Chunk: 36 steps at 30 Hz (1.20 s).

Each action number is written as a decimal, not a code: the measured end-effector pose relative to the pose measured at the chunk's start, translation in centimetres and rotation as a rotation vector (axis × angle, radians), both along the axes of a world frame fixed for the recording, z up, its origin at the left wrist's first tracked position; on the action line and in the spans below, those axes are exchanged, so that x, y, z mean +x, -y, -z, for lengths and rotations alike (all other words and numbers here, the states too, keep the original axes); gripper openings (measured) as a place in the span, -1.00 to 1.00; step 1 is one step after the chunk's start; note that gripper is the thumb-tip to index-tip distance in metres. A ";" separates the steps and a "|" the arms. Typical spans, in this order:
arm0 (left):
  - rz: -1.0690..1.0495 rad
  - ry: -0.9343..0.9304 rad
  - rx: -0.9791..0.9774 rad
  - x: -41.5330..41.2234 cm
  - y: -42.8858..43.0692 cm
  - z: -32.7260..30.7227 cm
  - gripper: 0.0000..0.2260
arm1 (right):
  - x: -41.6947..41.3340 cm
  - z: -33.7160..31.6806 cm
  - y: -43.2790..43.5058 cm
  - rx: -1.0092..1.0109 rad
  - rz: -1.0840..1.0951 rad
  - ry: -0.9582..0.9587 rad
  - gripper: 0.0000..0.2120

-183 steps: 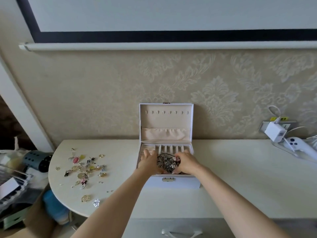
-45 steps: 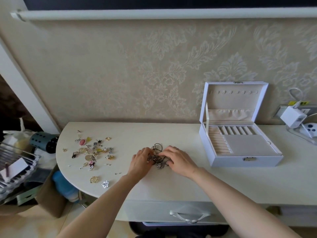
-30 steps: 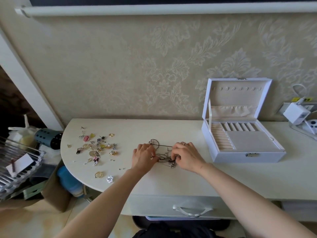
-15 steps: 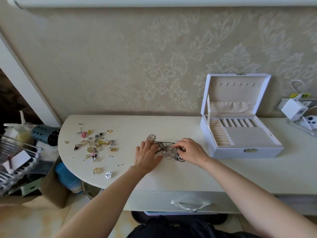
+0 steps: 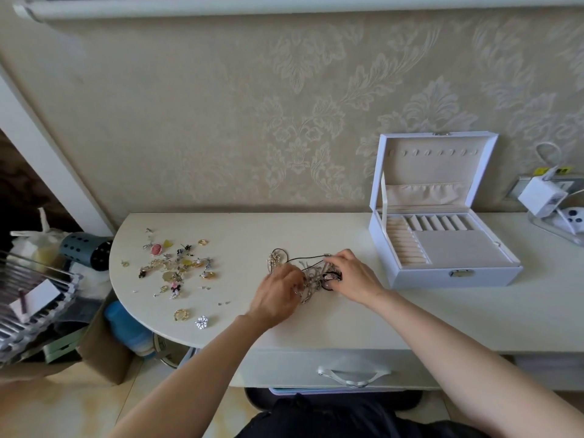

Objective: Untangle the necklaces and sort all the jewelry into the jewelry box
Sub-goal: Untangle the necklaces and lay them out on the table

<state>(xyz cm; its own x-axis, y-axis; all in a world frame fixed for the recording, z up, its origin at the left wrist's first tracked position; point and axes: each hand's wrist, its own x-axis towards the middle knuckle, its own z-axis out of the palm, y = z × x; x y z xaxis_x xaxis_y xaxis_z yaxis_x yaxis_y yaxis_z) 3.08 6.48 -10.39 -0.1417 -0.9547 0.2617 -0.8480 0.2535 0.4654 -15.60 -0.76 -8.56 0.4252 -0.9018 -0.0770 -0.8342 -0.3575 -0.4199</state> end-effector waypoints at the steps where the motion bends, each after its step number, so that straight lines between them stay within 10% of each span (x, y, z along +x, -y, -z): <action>1: -0.093 -0.042 -0.013 0.1 0.1 -0.1 -0.84 | 0.0 -0.1 -0.1 -0.042 0.033 0.032 -0.55; 6: -0.277 0.110 0.098 1.3 1.1 -0.2 -0.82 | -0.2 0.0 -0.3 -0.159 0.129 0.129 -0.87; 17: -0.287 0.162 0.265 1.1 1.3 -0.4 -0.45 | 0.8 -1.1 -1.1 0.326 0.045 0.444 -0.69; 21: -0.339 0.106 0.156 1.1 1.0 -0.1 -0.28 | 1.0 -1.0 -1.1 -0.143 -0.140 0.243 -0.78; 26: -0.442 0.090 0.012 1.6 0.4 1.1 -0.51 | 2.3 0.2 -1.8 -0.401 -0.379 0.079 -0.76; 36: -0.388 0.104 -0.093 2.7 -0.2 0.5 -0.83 | 2.3 0.1 -1.7 -0.395 -0.176 -0.115 -0.69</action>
<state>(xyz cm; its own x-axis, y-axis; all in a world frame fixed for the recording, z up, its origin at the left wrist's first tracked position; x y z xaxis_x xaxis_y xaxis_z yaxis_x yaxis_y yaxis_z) 5.75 6.72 -10.87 0.1938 -0.9153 0.3530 -0.9304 -0.0575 0.3619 -13.27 0.95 -8.64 0.5837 -0.7862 0.2028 -0.7796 -0.6125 -0.1307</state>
